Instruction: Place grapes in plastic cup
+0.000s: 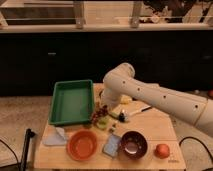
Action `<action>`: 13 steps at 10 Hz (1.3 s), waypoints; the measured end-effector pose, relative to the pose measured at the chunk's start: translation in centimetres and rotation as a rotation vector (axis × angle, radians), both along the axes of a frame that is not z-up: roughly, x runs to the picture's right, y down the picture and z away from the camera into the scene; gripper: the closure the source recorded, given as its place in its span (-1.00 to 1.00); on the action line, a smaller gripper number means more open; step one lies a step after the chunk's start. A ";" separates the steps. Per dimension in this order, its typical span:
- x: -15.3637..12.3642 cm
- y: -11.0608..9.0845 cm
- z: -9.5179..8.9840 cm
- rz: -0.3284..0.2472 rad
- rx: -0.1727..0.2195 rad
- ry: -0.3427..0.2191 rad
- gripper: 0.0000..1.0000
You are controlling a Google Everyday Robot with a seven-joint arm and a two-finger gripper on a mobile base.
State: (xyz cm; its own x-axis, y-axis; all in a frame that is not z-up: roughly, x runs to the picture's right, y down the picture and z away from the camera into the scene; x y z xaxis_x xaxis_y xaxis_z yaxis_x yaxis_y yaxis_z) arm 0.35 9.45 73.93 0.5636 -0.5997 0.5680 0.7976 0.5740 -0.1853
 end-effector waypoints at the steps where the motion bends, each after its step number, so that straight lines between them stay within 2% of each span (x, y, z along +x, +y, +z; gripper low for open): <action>1: -0.1 0.0 0.0 -0.017 -0.004 -0.011 1.00; 5: -0.6 0.1 0.4 -0.112 -0.022 -0.063 1.00; 13: 0.7 0.4 0.9 -0.230 -0.051 -0.138 1.00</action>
